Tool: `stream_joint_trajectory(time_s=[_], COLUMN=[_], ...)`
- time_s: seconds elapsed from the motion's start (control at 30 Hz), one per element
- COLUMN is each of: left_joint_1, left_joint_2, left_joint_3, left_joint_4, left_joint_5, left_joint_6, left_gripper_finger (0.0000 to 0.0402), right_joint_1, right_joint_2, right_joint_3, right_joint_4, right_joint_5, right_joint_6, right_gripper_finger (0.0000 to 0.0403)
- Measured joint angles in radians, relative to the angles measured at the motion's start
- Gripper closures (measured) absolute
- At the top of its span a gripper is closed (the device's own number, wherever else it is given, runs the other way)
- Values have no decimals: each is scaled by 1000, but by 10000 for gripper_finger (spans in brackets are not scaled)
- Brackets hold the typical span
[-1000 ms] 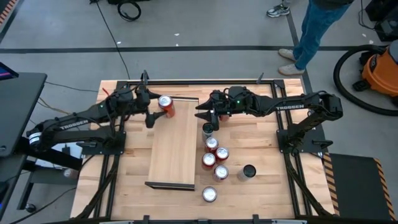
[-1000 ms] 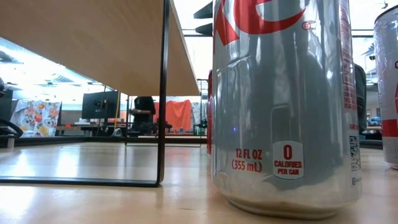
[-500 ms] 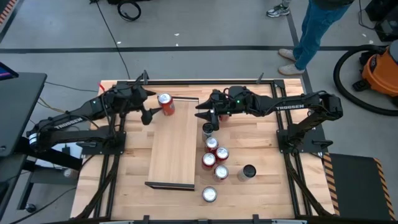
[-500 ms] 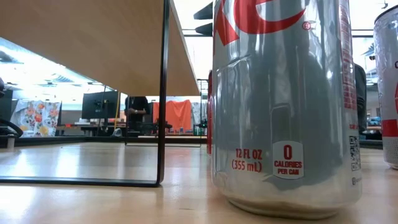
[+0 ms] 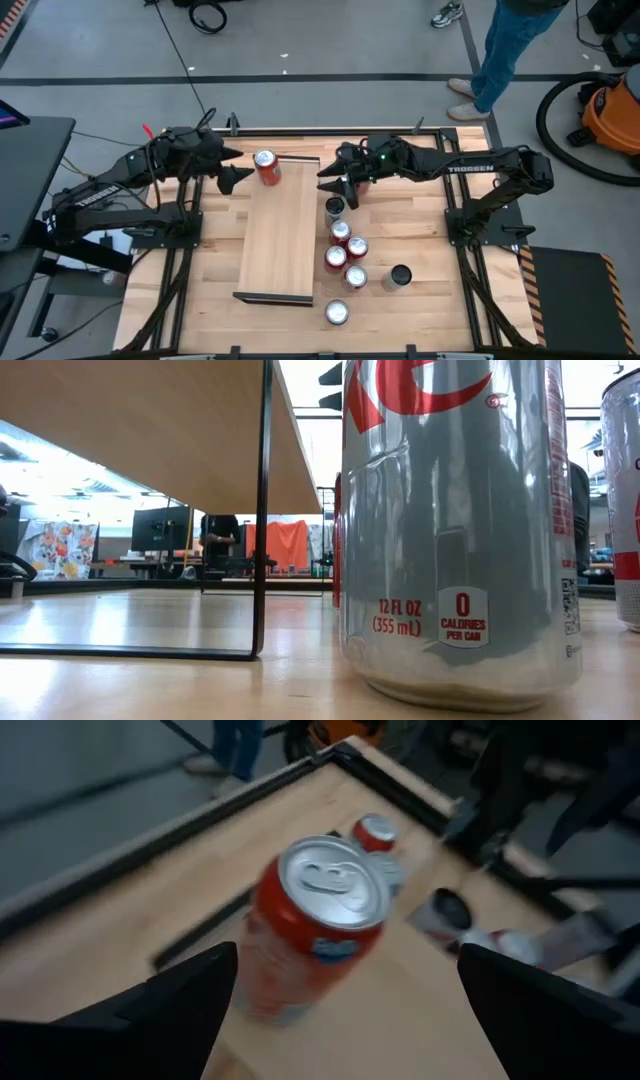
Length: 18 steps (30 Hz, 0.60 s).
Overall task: Place canned beverage on shelf
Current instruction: Put the orange soda can aligned with the other orange soda can on the shelf
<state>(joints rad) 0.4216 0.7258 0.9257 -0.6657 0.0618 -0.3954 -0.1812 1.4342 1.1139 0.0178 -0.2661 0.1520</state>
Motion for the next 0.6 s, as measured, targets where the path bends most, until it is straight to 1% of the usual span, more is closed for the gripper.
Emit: stream_joint_trajectory(time_s=[0.2, 0.33, 0.4, 0.47, 0.6], left_joint_1=[-14, -104, -158, -210, -296], left_joint_2=[1, 1, 1, 1, 3], left_joint_3=[1, 1, 1, 1, 1], left_joint_4=[0, 5, 5, 7, 12], left_joint_5=[120, 131, 89, 23, -67], left_joint_6=[-172, -273, -301, -326, -361], left_gripper_finger=[11, 11, 11, 15, 32], right_joint_1=[0, 2, 3, 3, -9], right_joint_2=[-15, -42, -49, -55, -55], right_joint_3=[33, 62, 62, 62, 62], right_joint_4=[-178, -367, -432, -475, -563], right_joint_5=[10, 34, 38, 53, 70], right_joint_6=[-87, -173, -180, -178, -186], right_gripper_finger=[211, 209, 205, 197, 175])
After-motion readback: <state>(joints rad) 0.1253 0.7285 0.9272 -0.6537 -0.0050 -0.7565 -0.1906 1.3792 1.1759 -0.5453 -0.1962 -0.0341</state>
